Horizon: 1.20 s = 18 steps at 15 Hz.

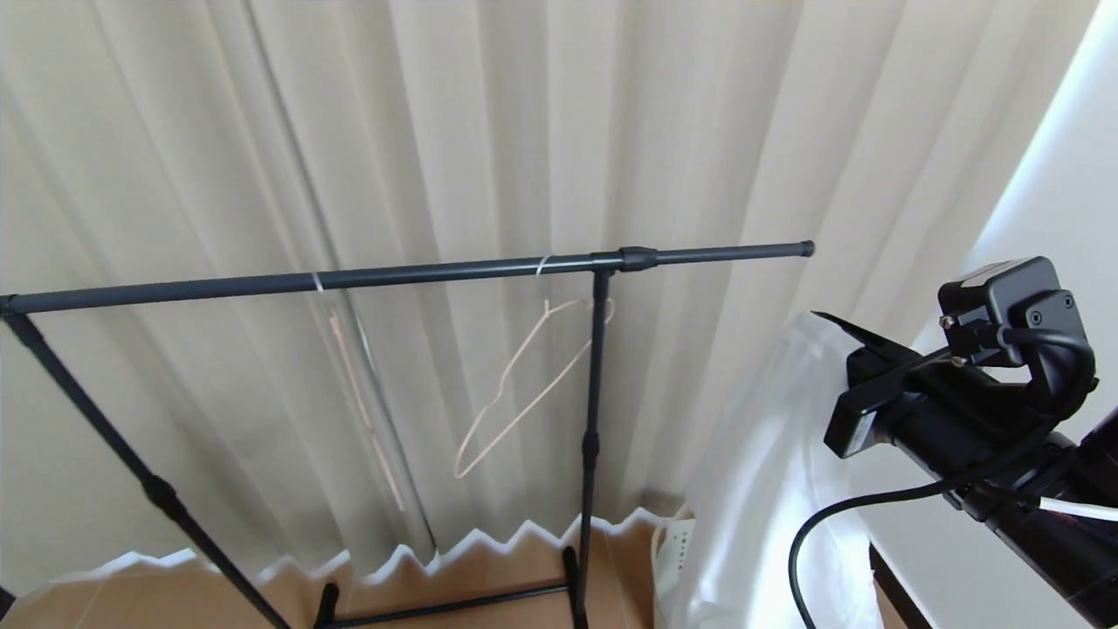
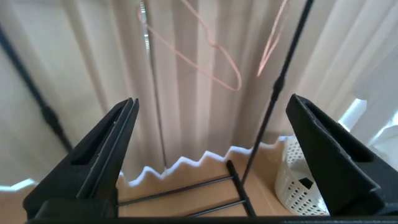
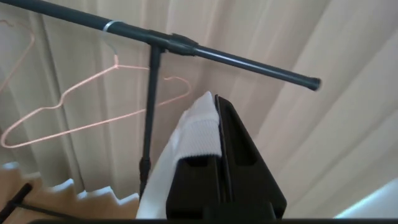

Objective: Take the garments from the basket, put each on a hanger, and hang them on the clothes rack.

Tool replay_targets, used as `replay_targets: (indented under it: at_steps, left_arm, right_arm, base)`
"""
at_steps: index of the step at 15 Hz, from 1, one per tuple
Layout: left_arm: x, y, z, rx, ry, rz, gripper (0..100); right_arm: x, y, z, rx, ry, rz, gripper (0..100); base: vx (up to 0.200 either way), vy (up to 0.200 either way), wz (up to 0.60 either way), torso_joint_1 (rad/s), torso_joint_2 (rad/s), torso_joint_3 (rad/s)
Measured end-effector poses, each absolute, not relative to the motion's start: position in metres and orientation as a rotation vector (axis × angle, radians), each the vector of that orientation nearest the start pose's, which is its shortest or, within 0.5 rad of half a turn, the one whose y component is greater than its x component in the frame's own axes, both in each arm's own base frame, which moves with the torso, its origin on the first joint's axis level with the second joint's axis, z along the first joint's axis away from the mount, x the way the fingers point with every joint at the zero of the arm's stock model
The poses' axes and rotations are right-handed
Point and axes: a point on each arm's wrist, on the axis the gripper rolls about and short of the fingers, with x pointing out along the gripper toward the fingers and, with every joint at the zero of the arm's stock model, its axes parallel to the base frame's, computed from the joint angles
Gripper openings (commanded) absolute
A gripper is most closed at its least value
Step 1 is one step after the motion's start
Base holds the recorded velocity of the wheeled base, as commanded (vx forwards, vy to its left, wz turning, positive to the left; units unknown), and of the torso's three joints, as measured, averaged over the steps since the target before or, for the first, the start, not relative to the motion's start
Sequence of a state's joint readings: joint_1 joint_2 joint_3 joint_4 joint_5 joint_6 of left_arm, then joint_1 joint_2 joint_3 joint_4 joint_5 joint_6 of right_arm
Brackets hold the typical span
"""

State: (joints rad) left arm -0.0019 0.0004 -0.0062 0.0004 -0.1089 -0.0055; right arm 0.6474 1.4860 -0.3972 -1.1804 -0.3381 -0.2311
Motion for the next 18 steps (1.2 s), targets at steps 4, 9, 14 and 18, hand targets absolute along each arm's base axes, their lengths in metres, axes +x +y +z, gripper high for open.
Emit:
replay_targets:
  at_steps: [4, 9, 14, 18]
  left_arm:
    - [-0.0234, -0.0024, 0.0772, -0.005, -0.005, -0.112, 100]
    - [-0.0234, -0.0025, 0.0771, -0.004, -0.004, -0.112, 100]
    - [-0.0234, -0.0025, 0.0771, -0.004, -0.004, -0.112, 100]
    - [-0.0234, -0.0025, 0.0771, 0.002, -0.005, -0.112, 100]
  right_arm:
    - [0.1828, 0.1284, 0.1878, -0.204, -0.117, 0.297, 0]
    - [0.1826, 0.1284, 0.1885, -0.2, -0.122, 0.297, 0]
    - [0.1825, 0.1281, 0.1873, -0.204, -0.116, 0.296, 0]
    - [0.1825, 0.1274, 0.186, -0.223, -0.11, 0.282, 0]
  base:
    - [-0.1, 0.0, 0.0, 0.002, 0.0, -0.001]
    - [-0.04, 0.16, 0.0, -0.005, 0.0, 0.002]
    - [0.0, 0.16, 0.0, 0.009, 0.0, 0.001]
    - [0.0, 0.0, 0.0, 0.0, 0.0, 0.0]
